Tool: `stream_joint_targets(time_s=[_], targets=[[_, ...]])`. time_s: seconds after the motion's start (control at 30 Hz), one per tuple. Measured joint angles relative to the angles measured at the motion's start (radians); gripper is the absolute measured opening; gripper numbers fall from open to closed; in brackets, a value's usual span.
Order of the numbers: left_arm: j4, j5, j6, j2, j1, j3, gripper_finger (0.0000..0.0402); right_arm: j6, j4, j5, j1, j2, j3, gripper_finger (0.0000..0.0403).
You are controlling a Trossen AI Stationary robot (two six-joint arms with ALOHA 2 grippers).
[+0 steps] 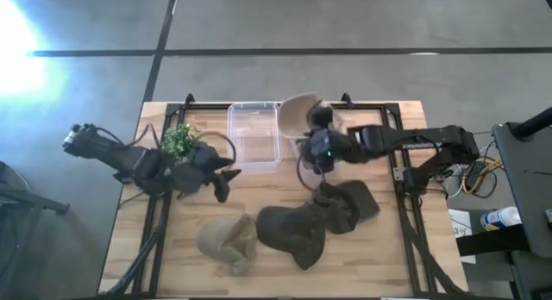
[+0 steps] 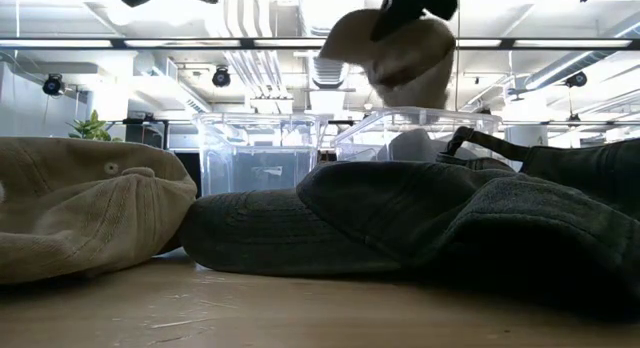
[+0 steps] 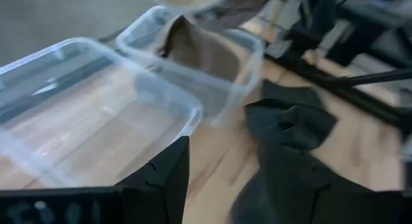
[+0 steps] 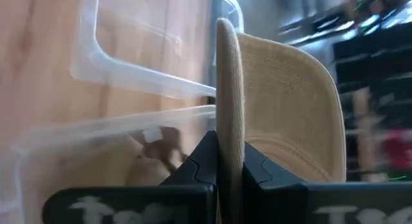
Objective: Pick & Place hat
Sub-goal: Put the right brown cap into the right transparent bin
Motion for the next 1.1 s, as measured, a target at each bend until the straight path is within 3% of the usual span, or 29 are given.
stream_joint_targets(time_s=[0.17, 0.23, 0.47, 0.67, 1.1], targets=[[0.102, 0.199, 0.1, -0.008, 0.152, 0.0, 0.0177, -0.26, -0.028, 0.361, 0.082, 0.002, -0.051, 0.0013], [0.134, 0.256, 0.121, 0.002, 0.19, 0.0, 0.0177, -0.269, -0.107, 0.395, 0.074, 0.004, -0.068, 0.0013], [0.158, 0.3, 0.122, 0.053, 0.214, -0.001, 0.0177, -0.165, -0.353, 0.208, 0.031, 0.055, -0.132, 0.0013], [0.162, 0.321, 0.091, 0.084, 0.209, -0.002, 0.0177, -0.215, -0.438, 0.044, 0.024, 0.135, -0.154, 0.0013], [0.169, 0.323, 0.098, 0.094, 0.209, -0.002, 0.0177, -0.253, -0.404, -0.02, 0.027, 0.196, -0.121, 0.0018]])
